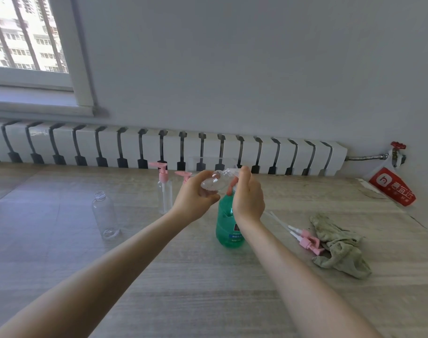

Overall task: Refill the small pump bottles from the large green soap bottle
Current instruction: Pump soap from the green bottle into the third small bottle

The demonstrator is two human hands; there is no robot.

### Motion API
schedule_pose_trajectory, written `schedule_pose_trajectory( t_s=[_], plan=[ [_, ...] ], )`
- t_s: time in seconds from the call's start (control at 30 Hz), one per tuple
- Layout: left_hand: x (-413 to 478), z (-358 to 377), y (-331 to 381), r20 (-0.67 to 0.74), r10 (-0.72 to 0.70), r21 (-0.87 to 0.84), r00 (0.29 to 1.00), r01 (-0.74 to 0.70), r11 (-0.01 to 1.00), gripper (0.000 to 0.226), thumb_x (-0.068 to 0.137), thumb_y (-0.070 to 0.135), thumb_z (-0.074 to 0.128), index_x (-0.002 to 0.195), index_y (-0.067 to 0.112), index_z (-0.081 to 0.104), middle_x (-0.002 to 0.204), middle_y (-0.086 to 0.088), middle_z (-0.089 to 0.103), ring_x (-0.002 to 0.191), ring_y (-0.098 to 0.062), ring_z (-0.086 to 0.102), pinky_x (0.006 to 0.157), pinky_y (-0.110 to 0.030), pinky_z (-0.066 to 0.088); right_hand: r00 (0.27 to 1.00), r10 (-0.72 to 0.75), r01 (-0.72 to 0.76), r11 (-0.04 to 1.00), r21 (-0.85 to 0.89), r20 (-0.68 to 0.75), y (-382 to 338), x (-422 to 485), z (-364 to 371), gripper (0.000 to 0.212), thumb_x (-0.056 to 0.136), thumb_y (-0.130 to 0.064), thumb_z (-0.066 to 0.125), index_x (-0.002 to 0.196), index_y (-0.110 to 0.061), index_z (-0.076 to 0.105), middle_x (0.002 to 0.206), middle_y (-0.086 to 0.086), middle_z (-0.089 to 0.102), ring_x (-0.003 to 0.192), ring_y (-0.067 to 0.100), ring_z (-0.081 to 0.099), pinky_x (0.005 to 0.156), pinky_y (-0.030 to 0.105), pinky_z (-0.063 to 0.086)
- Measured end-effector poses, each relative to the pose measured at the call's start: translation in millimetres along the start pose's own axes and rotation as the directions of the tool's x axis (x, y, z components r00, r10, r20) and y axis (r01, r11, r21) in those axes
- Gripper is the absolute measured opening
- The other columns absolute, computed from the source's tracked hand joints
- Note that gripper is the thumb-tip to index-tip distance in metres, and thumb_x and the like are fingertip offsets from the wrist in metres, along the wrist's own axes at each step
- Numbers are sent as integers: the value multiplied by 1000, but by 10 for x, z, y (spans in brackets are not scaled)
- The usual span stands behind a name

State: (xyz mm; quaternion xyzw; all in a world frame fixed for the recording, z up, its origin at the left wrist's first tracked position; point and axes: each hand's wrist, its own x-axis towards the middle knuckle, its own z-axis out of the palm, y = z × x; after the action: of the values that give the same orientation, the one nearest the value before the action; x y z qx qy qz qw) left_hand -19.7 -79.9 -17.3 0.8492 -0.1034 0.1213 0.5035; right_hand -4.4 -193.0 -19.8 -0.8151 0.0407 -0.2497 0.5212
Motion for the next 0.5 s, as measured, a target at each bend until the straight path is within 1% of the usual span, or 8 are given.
schedule_pose_trajectory(
  t_s=[0.13, 0.2, 0.27, 0.3, 0.4, 0.43, 0.5],
  plan=[
    [8, -20, -1, 7, 13, 40, 1000, -13, 999, 49, 84, 3, 67, 129, 14, 52, 128, -1, 57, 73, 7, 54, 65, 1, 43, 1000, 9, -9, 1000, 7, 22, 5, 7, -7, 60, 84, -53, 8, 58, -16, 47, 58, -2, 51, 55, 10, 47, 55, 23, 33],
    [31, -46, -5, 4, 25, 75, 1000, -25, 997, 48, 83, 5, 68, 127, 16, 53, 127, -1, 58, 79, 5, 54, 66, -1, 41, 999, 28, -29, 999, 25, 44, -2, 22, -16, 59, 83, -51, 10, 58, -13, 48, 58, -2, 50, 56, 10, 46, 56, 23, 33],
    [56, -87, 4, 0, 27, 112, 1000, -27, 993, 49, 82, 6, 69, 127, 17, 54, 127, -1, 59, 88, -1, 53, 72, -5, 35, 997, 36, -39, 999, 35, 75, -7, 30, -31, 57, 81, -49, 13, 58, -12, 49, 58, -2, 50, 56, 9, 45, 56, 24, 32],
    [70, -108, 2, -2, 25, 130, 1000, -24, 991, 50, 82, 7, 70, 128, 17, 54, 127, 0, 58, 90, -3, 53, 73, -6, 35, 995, 34, -38, 999, 37, 91, -6, 33, -35, 56, 81, -49, 13, 59, -12, 50, 59, -1, 51, 56, 9, 45, 56, 24, 32],
    [99, -163, -9, -4, 28, 183, 1000, -27, 983, 54, 81, 8, 71, 131, 18, 53, 126, 1, 58, 93, -5, 53, 68, -5, 34, 992, 33, -37, 999, 39, 120, 2, 41, -30, 54, 81, -47, 14, 61, -12, 50, 62, 1, 51, 56, 8, 43, 56, 23, 33],
    [110, -172, -11, 0, 30, 198, 1000, -29, 980, 54, 81, 9, 71, 131, 19, 52, 127, 2, 58, 95, -5, 54, 70, -7, 35, 992, 32, -37, 999, 38, 122, 4, 51, -28, 53, 81, -47, 15, 63, -11, 50, 62, 1, 51, 55, 8, 43, 56, 23, 33],
    [130, -175, -33, 7, 29, 223, 1000, -29, 974, 54, 81, 11, 71, 131, 20, 53, 129, 2, 57, 102, -9, 56, 78, -15, 38, 992, 27, -33, 998, 51, 123, 10, 50, -22, 50, 82, -44, 17, 68, -10, 51, 65, 4, 53, 56, 8, 44, 56, 23, 33]
  ],
)
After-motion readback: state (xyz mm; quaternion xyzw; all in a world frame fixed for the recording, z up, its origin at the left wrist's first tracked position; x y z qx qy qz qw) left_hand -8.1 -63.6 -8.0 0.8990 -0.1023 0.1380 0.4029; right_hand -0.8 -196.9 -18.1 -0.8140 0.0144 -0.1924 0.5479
